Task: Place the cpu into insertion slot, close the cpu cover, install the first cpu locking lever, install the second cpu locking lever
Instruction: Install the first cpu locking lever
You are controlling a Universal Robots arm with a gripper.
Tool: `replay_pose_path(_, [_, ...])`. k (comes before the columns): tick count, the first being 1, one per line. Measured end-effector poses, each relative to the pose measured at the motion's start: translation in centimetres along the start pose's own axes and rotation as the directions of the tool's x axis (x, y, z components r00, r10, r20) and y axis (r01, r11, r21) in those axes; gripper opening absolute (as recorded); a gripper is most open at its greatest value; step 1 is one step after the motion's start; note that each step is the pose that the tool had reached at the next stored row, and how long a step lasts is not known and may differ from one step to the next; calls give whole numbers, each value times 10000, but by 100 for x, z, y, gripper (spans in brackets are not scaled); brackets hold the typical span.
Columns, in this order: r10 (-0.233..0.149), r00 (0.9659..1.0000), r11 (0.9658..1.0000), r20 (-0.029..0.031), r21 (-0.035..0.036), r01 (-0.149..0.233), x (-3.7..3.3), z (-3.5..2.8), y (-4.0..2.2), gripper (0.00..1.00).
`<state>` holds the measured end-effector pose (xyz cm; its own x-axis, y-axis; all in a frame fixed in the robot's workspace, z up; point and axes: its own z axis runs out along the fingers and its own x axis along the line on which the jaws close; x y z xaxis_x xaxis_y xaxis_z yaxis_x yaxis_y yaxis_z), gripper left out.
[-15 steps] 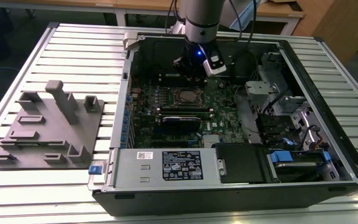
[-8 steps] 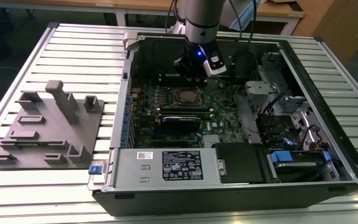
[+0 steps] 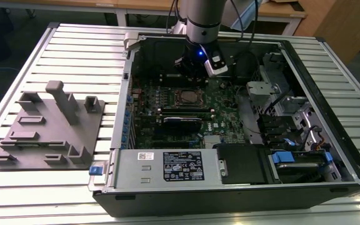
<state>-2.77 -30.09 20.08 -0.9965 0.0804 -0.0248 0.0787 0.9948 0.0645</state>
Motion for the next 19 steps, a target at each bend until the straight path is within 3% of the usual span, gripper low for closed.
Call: replay_pose_path(19, [3,10000,10000,-1,2,-3,-23,7,-3,10])
